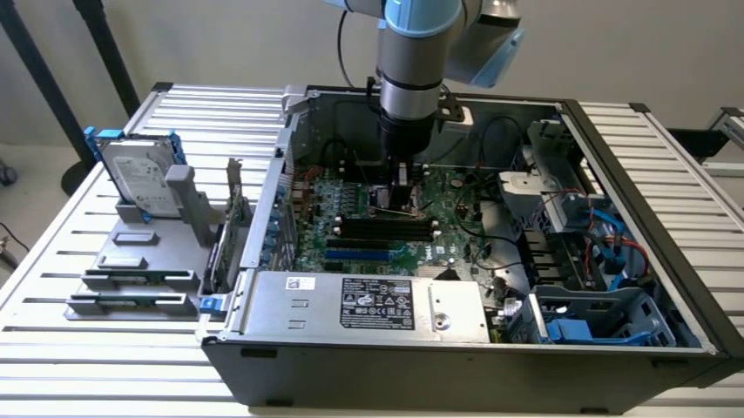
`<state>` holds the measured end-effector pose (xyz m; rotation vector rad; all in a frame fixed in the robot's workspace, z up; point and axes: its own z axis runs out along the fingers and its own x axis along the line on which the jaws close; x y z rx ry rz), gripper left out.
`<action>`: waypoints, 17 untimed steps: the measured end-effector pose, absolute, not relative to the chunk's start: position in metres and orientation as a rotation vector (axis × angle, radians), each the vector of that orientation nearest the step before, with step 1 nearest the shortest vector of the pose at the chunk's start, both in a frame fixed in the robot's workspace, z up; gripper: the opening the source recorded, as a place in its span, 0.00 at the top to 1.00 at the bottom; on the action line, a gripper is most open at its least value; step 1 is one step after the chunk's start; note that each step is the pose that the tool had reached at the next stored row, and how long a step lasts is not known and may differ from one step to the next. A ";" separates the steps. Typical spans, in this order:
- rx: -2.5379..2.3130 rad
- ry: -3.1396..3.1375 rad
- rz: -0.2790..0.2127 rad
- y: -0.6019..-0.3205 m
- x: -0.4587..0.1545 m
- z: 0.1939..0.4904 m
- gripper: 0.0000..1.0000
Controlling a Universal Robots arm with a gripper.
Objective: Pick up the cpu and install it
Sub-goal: 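Place the cpu into insertion slot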
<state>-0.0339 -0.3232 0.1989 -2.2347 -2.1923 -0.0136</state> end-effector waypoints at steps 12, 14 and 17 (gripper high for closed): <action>-2.235 -2.192 -0.014 -0.323 -0.034 0.198 0.45; -2.235 -2.192 -0.014 -0.323 -0.034 0.198 0.45; -2.235 -2.192 -0.014 -0.323 -0.034 0.197 0.45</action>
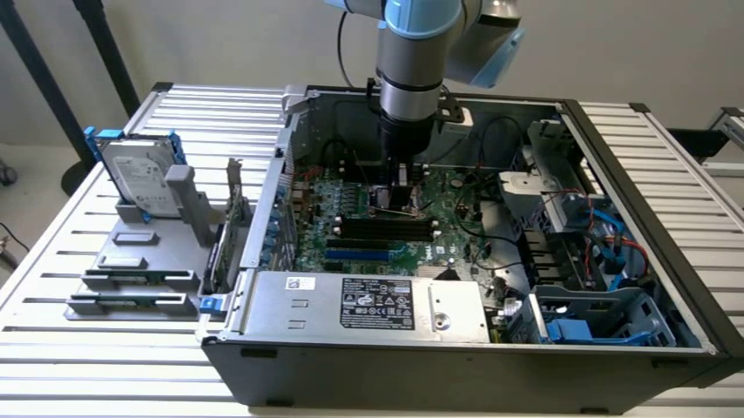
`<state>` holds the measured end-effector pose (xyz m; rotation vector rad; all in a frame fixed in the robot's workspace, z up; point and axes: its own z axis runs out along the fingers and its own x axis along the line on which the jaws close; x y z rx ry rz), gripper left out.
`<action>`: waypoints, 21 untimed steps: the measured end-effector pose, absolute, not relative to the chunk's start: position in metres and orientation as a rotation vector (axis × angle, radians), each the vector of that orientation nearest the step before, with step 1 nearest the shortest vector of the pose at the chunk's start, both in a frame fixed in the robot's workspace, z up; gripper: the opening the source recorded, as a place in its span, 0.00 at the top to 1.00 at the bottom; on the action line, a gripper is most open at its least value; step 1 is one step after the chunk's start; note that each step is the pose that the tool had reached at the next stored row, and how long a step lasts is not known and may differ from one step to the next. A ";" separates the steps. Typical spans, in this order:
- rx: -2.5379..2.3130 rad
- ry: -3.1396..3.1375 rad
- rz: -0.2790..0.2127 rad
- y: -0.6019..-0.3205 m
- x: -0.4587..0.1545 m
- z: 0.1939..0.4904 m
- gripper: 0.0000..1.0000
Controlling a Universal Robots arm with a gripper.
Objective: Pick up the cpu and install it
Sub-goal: 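Place the cpu into insertion slot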
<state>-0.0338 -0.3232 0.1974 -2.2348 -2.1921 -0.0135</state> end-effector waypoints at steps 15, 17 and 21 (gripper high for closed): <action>-2.232 -2.189 -0.007 -0.323 -0.034 0.201 0.37; -2.231 -2.188 -0.005 -0.323 -0.034 0.203 0.37; -2.229 -2.187 -0.001 -0.323 -0.034 0.207 0.37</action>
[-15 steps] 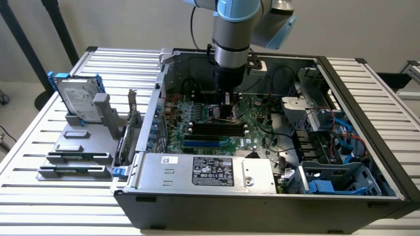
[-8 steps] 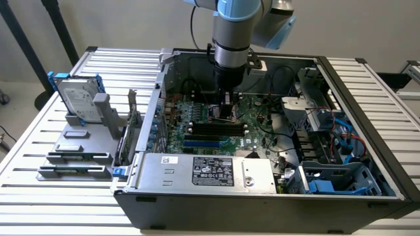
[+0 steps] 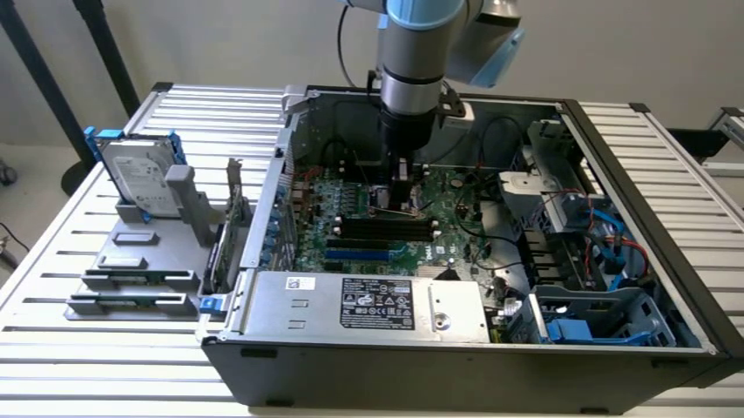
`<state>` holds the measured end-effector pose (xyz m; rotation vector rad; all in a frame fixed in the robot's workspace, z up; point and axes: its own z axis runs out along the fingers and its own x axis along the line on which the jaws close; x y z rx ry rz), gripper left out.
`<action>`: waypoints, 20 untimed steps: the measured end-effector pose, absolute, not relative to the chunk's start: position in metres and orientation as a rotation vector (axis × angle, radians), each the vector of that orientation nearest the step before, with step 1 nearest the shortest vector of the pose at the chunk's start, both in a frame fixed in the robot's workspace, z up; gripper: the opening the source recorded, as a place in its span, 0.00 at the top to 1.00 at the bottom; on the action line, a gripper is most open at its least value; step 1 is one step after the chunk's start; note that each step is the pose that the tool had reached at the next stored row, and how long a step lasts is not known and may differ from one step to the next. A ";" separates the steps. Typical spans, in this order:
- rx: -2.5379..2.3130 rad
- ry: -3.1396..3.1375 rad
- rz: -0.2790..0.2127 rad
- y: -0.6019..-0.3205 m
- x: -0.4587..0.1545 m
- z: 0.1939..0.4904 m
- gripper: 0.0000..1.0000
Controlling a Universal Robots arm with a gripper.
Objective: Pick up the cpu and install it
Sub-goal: 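Place the cpu into insertion slot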
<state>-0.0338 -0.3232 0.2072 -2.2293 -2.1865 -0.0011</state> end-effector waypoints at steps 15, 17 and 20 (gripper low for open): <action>-2.223 -2.181 0.009 -0.323 -0.044 0.216 0.64; -2.223 -2.180 0.011 -0.323 -0.048 0.217 0.76; -2.222 -2.180 0.012 -0.323 -0.056 0.217 0.88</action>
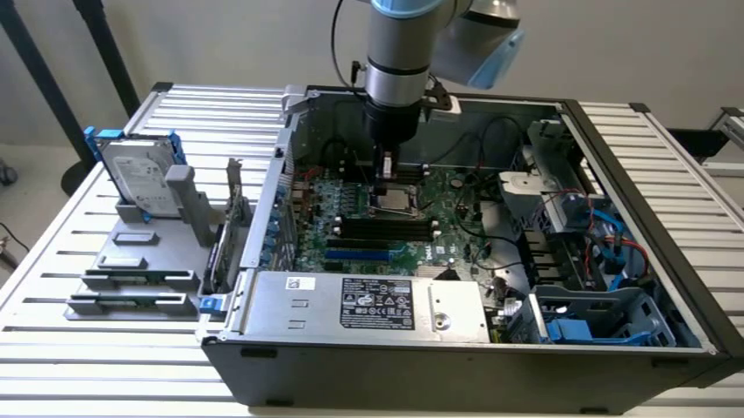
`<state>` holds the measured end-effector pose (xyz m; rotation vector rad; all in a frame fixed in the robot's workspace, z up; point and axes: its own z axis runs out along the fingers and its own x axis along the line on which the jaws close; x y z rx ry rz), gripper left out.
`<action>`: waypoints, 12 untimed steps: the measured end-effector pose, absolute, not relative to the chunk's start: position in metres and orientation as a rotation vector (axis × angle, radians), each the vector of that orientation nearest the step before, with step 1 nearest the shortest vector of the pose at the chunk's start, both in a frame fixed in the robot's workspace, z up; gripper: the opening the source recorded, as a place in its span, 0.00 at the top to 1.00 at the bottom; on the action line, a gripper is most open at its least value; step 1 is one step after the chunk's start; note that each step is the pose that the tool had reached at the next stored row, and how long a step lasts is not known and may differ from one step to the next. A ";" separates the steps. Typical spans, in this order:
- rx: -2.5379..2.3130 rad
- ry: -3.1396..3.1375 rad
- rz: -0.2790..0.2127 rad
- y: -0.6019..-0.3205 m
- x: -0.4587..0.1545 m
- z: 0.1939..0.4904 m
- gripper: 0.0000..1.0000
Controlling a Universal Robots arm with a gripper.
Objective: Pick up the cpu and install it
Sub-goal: 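Place the cpu into insertion slot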
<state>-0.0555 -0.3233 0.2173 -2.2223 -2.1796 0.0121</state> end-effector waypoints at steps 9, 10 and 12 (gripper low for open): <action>-2.221 -2.178 0.015 -0.323 -0.073 0.219 0.89; -2.221 -2.178 0.015 -0.323 -0.074 0.220 0.89; -2.221 -2.178 0.015 -0.323 -0.074 0.220 0.89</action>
